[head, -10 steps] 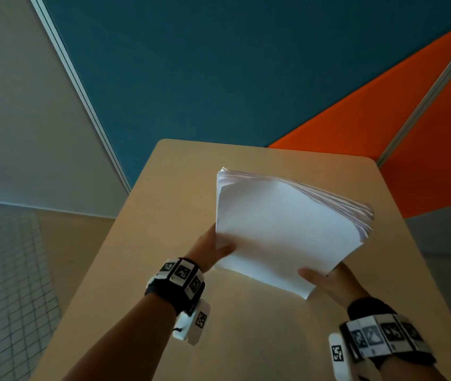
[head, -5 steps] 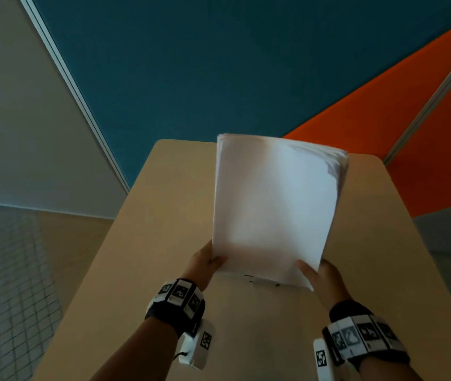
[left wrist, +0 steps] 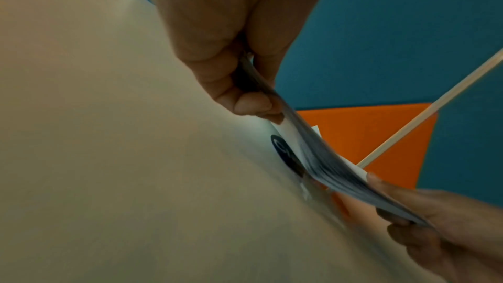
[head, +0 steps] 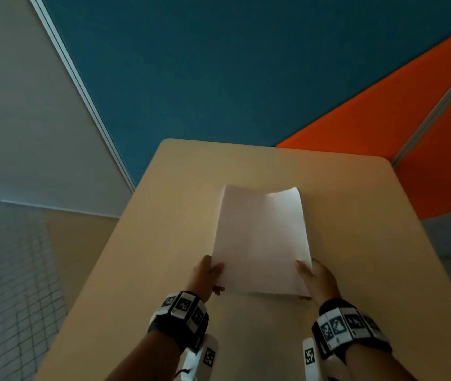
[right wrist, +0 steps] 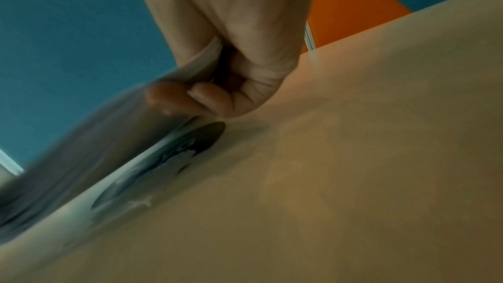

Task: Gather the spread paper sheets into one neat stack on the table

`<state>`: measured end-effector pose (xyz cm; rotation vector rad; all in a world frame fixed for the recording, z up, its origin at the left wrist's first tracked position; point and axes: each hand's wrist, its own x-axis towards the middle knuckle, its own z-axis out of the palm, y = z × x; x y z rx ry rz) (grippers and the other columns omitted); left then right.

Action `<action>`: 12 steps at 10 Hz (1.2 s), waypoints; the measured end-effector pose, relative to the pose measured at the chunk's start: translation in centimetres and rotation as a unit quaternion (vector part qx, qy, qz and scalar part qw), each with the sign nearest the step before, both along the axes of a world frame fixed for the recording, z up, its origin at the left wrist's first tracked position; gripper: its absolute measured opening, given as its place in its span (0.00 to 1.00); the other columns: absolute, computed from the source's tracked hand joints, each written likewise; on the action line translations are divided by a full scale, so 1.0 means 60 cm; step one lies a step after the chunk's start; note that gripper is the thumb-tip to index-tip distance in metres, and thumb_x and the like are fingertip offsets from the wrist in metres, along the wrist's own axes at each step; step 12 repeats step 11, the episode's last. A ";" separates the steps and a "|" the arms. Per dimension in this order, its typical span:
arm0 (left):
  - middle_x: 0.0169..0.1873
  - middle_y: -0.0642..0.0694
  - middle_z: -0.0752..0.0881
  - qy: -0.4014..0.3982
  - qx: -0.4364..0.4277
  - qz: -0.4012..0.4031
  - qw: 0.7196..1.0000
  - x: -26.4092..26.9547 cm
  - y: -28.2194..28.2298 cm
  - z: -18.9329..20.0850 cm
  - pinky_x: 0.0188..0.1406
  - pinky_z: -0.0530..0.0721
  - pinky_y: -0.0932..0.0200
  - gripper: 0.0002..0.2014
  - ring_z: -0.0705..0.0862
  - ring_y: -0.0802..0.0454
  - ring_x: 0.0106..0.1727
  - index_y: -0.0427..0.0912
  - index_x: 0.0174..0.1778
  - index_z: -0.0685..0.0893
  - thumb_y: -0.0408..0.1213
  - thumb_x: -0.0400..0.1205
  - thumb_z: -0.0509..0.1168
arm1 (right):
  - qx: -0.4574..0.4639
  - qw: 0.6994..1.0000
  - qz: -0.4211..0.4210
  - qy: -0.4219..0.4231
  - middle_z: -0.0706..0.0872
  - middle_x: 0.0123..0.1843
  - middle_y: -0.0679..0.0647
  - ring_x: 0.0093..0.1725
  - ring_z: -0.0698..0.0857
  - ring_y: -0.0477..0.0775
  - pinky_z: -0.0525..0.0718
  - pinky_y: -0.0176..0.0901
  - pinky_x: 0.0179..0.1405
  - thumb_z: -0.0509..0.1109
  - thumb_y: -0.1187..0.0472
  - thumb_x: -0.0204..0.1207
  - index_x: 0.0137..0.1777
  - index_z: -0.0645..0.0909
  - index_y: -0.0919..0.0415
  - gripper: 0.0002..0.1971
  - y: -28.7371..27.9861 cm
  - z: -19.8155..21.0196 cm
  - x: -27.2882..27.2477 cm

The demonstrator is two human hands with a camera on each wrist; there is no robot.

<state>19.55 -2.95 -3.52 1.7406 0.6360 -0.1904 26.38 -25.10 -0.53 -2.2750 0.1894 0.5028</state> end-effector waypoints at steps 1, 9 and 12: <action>0.44 0.40 0.83 0.021 0.045 -0.027 0.998 -0.011 0.003 0.003 0.18 0.79 0.68 0.13 0.81 0.58 0.20 0.39 0.61 0.67 0.35 0.83 0.62 | -0.040 0.999 0.028 0.006 0.74 0.75 0.68 0.73 0.74 0.66 0.73 0.53 0.68 0.66 0.53 0.79 0.74 0.65 0.70 0.30 -0.010 -0.017 0.000; 0.66 0.34 0.79 0.100 0.281 -0.166 0.940 -0.019 -0.009 0.030 0.65 0.74 0.54 0.30 0.76 0.39 0.69 0.37 0.74 0.69 0.44 0.78 0.68 | -0.117 0.985 0.123 -0.037 0.82 0.69 0.62 0.68 0.80 0.61 0.80 0.50 0.67 0.79 0.58 0.66 0.75 0.68 0.59 0.37 -0.032 -0.047 -0.029; 0.68 0.36 0.75 0.149 0.281 -0.175 0.932 -0.034 0.002 0.039 0.69 0.74 0.53 0.37 0.76 0.39 0.71 0.43 0.79 0.61 0.35 0.75 0.70 | -0.139 0.984 0.106 0.024 0.79 0.72 0.62 0.66 0.82 0.60 0.81 0.45 0.63 0.75 0.56 0.71 0.83 0.40 0.53 0.51 -0.037 -0.030 -0.041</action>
